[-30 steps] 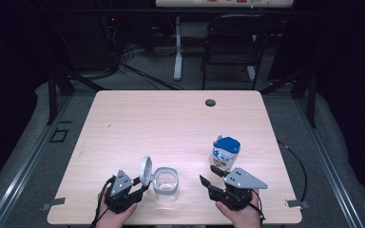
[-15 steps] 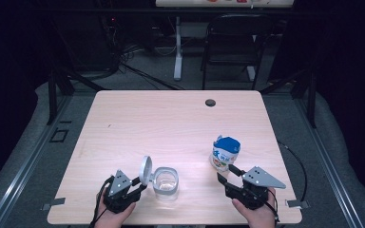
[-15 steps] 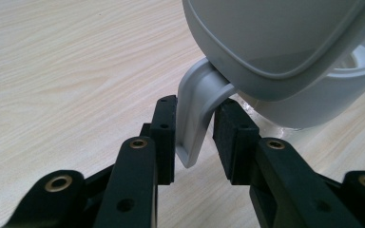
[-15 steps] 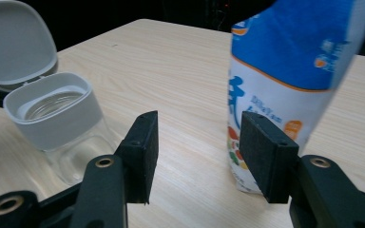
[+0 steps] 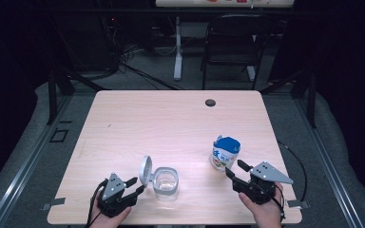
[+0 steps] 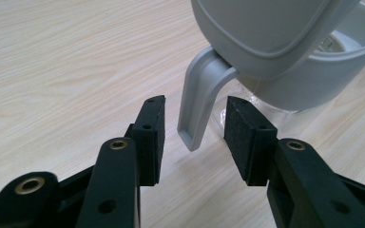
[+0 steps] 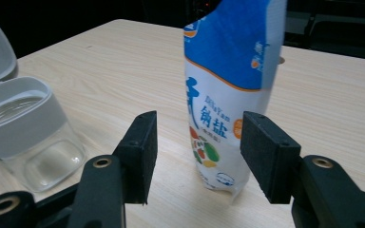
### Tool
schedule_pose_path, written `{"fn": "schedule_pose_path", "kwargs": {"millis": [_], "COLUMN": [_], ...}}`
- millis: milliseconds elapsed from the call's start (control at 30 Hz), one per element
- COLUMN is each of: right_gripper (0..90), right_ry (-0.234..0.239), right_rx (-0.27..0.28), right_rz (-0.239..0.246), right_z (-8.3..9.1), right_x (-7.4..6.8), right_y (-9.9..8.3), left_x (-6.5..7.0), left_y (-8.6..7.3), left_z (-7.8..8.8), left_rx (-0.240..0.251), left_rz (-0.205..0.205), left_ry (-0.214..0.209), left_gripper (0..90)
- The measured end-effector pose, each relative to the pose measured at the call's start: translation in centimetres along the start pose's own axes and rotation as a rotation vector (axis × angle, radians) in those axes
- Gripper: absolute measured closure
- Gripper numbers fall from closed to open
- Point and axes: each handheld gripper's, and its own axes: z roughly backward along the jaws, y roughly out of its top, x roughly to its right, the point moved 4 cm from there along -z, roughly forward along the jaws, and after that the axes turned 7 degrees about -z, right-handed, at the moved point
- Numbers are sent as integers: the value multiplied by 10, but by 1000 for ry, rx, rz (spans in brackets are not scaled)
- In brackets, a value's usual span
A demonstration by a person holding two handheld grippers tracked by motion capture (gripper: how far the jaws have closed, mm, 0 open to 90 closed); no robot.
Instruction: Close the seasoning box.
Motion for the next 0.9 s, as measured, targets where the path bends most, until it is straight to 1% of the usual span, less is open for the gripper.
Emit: {"fn": "schedule_pose_path", "kwargs": {"millis": [33, 133, 267, 300, 367, 533, 567, 733, 833, 900], "right_gripper": [462, 456, 443, 435, 433, 411, 397, 386, 379, 378], "right_ry": [-11, -13, -17, -18, -19, -10, -13, -16, -16, -13], "right_rx": [-3, -4, -26, -35, -38, -45, -57, -67, -73, -83], "right_rz": [-3, -16, -29, -30, -28, -42, -37, -38, -49, -42], "right_z": [-1, -3, -8, -11, -12, -20, -23, -29, -35, -41], "right_x": [4, 8, 14, 16, 17, 21, 23, 25, 28, 29], "right_y": [0, 0, 1, 1, 1, 1, 1, -1, -4, -6], "left_x": [-1, -4, -7, -8, -10, -12, -12, -12, -13, -13], "left_y": [-1, -3, -6, -7, -9, -10, -10, -10, -10, -11], "left_z": [1, 4, 8, 9, 11, 12, 12, 11, 11, 11], "left_rx": [-2, -3, -8, -2, -9, -11, -16, -11, -12, -10], "left_rz": [2, 10, 20, 28, 24, 32, 30, 29, 33, 36], "left_ry": [4, 9, 20, 19, 20, 23, 23, 20, 21, 20], "left_gripper": [586, 577, 564, 561, 561, 558, 557, 557, 557, 557]}}
